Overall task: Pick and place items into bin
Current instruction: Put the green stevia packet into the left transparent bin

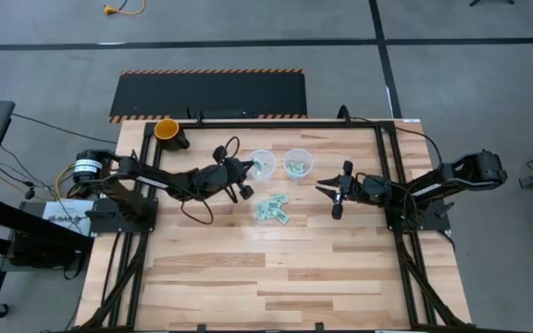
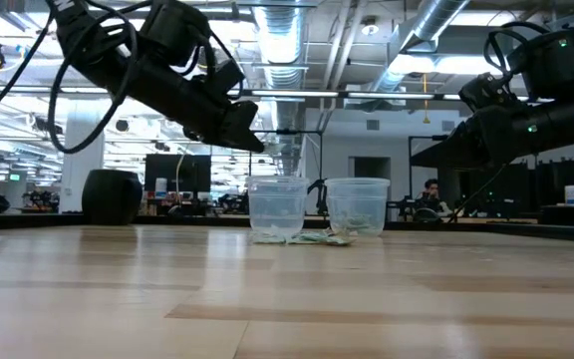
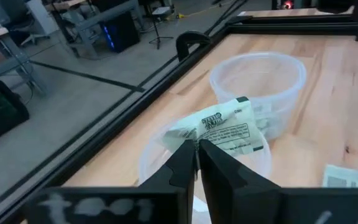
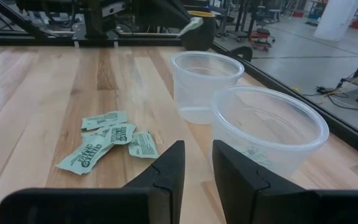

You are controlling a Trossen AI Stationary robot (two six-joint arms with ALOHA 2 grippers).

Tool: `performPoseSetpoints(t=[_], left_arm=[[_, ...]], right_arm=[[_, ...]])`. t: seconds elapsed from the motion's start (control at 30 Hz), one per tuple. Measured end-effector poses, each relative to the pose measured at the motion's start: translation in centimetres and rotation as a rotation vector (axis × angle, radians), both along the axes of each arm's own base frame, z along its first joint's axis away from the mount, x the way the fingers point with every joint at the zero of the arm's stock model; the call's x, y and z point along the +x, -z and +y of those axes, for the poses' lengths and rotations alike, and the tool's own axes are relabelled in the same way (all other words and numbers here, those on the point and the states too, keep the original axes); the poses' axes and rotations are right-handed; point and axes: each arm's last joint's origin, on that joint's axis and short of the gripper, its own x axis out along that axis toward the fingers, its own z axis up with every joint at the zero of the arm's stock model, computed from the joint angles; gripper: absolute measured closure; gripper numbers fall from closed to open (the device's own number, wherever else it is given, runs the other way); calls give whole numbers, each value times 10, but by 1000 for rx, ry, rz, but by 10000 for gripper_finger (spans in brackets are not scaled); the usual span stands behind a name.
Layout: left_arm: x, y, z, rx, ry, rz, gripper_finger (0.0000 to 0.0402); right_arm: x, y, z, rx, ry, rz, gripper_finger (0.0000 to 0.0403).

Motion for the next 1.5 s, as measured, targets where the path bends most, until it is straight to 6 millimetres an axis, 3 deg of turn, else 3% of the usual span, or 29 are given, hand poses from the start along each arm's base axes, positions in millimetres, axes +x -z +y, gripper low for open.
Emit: performPoseSetpoints(t=[0.4, 0.47, 0.63, 0.73, 0.93, 1.2, 1.5], left_arm=[[2, -3, 1, -6, 22, -9, 319], [3, 0, -2, -41, 120, 7, 309], [4, 8, -23, -198, 571, 36, 300], [4, 11, -36, -243, 703, 59, 300], [1, 19, -46, -178, 615, 164, 300], [0, 22, -47, -173, 628, 191, 299], [17, 55, -50, -203, 685, 217, 265]], right_arm=[[0, 0, 0, 0, 0, 2, 328], [0, 0, 0, 0, 0, 2, 328], [0, 0, 0, 0, 0, 3, 327], [0, 0, 0, -1, 0, 6, 327], [0, 1, 0, 0, 0, 6, 327], [0, 1, 0, 0, 0, 6, 327], [0, 1, 0, 0, 0, 6, 327]])
